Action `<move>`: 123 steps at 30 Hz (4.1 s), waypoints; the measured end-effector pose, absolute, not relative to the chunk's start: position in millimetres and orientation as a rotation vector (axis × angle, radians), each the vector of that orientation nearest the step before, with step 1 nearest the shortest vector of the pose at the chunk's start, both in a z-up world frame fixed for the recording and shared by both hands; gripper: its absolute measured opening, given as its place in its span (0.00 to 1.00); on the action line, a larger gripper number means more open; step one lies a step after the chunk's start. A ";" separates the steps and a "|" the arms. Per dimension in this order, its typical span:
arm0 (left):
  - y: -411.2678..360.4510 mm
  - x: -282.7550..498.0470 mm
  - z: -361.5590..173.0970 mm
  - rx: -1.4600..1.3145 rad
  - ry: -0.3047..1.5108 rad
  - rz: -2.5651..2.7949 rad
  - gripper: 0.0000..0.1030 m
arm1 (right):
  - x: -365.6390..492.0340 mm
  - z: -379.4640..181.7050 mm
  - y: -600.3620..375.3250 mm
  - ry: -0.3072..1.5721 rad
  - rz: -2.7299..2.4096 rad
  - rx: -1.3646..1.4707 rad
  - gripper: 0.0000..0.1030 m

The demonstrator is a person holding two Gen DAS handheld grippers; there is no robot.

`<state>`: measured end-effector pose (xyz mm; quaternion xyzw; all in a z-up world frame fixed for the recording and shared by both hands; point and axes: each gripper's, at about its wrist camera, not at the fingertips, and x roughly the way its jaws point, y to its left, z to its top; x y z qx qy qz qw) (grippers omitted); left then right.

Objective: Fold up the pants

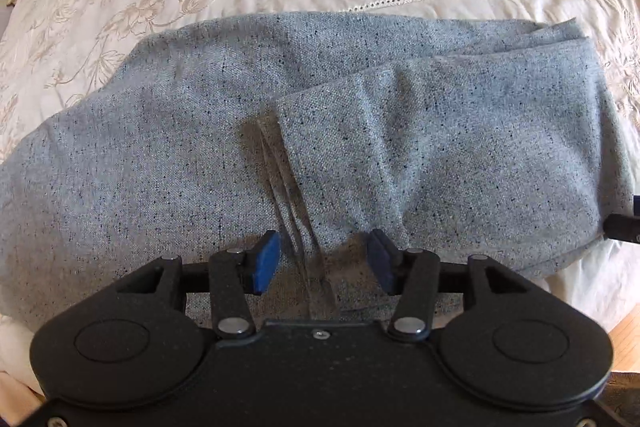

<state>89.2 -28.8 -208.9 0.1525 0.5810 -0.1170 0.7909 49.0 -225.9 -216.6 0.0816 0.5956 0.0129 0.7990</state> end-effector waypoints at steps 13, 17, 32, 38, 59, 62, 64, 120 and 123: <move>2.9 83.2 -198.2 0.219 1.269 -0.136 0.57 | 70.0 -146.5 -206.3 1.039 0.078 0.110 0.38; 35.0 77.2 -174.7 0.215 1.187 -0.073 0.57 | 84.2 -131.7 -188.2 1.048 0.106 0.138 0.38; 242.7 118.7 -145.3 0.168 1.142 0.057 0.57 | 131.9 -154.8 -18.7 1.166 0.190 0.219 0.38; 312.2 162.8 -159.0 0.091 1.166 0.043 0.56 | 157.6 -173.5 48.3 1.164 0.183 0.157 0.32; 373.8 170.4 -217.0 -0.163 1.349 -0.232 0.75 | 220.8 -241.5 114.3 1.309 0.027 0.184 0.06; 366.0 167.4 -225.7 -0.148 1.349 -0.265 0.88 | 196.0 -238.2 123.4 1.332 0.049 0.186 0.06; 361.0 170.6 -233.4 -0.161 1.351 -0.261 0.99 | 183.0 -235.9 128.9 1.339 0.058 0.180 0.06; -12.5 109.7 -107.8 0.139 1.110 -0.215 0.23 | 98.7 -185.0 -254.2 1.103 0.104 0.507 0.39; 22.3 105.7 -109.2 0.090 1.145 -0.106 0.23 | 117.2 -201.1 -243.7 1.171 0.124 0.501 0.40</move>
